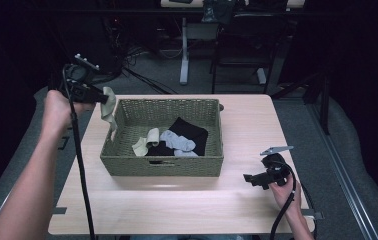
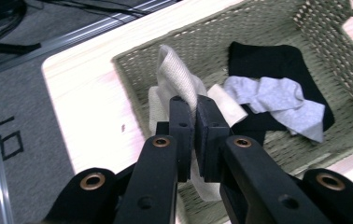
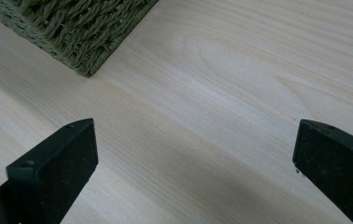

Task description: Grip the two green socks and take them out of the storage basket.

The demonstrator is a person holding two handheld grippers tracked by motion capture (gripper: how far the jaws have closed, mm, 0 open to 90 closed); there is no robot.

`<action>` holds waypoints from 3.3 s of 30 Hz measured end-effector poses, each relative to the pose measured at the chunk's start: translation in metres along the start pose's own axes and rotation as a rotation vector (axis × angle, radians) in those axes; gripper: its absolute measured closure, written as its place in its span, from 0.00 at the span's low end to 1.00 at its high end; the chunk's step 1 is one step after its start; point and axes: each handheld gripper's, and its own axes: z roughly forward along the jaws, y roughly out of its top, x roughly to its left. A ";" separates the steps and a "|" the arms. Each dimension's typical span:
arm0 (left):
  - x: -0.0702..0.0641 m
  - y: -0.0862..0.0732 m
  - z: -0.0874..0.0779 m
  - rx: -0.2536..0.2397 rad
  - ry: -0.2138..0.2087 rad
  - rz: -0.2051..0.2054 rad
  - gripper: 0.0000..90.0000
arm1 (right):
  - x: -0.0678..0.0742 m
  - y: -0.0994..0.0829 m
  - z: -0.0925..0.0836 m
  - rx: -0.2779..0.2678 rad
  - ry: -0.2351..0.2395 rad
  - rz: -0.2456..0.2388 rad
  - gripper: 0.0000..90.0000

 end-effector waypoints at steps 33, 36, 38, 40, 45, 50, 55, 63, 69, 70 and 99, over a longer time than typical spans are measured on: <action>0.073 -0.102 0.077 0.138 0.073 -0.201 0.96 | -0.001 0.000 0.000 0.001 -0.003 0.002 0.00; 0.076 -0.119 0.100 0.165 0.054 -0.231 0.96 | 0.000 0.000 0.000 -0.001 -0.004 -0.001 0.00; 0.077 -0.126 0.111 0.177 0.044 -0.249 0.96 | 0.000 0.000 0.000 0.000 -0.004 -0.002 0.00; 0.078 -0.134 0.122 0.188 0.011 -0.277 0.96 | 0.000 0.000 0.000 0.000 -0.003 -0.001 0.00; 0.079 -0.152 0.146 0.220 -0.008 -0.320 0.96 | 0.000 0.001 0.000 0.001 -0.001 -0.001 0.00; 0.082 -0.162 0.157 0.231 -0.029 -0.362 0.95 | 0.001 0.001 0.001 -0.001 -0.003 -0.006 0.00; 0.083 -0.161 0.151 0.226 -0.033 -0.370 0.78 | 0.000 0.001 0.000 -0.003 -0.002 -0.004 0.00; 0.084 -0.145 0.117 0.165 0.007 -0.367 0.28 | -0.002 0.001 -0.002 -0.007 -0.012 0.003 0.00; 0.072 -0.109 0.076 0.095 0.037 -0.305 0.18 | -0.002 0.001 -0.001 -0.001 -0.002 0.004 0.00; 0.070 -0.103 0.070 0.088 0.042 -0.294 0.17 | -0.002 0.001 -0.001 0.000 -0.003 0.005 0.00; -0.003 -0.012 0.094 0.102 -0.023 -0.109 0.00 | 0.000 0.000 -0.001 -0.002 -0.003 -0.010 0.00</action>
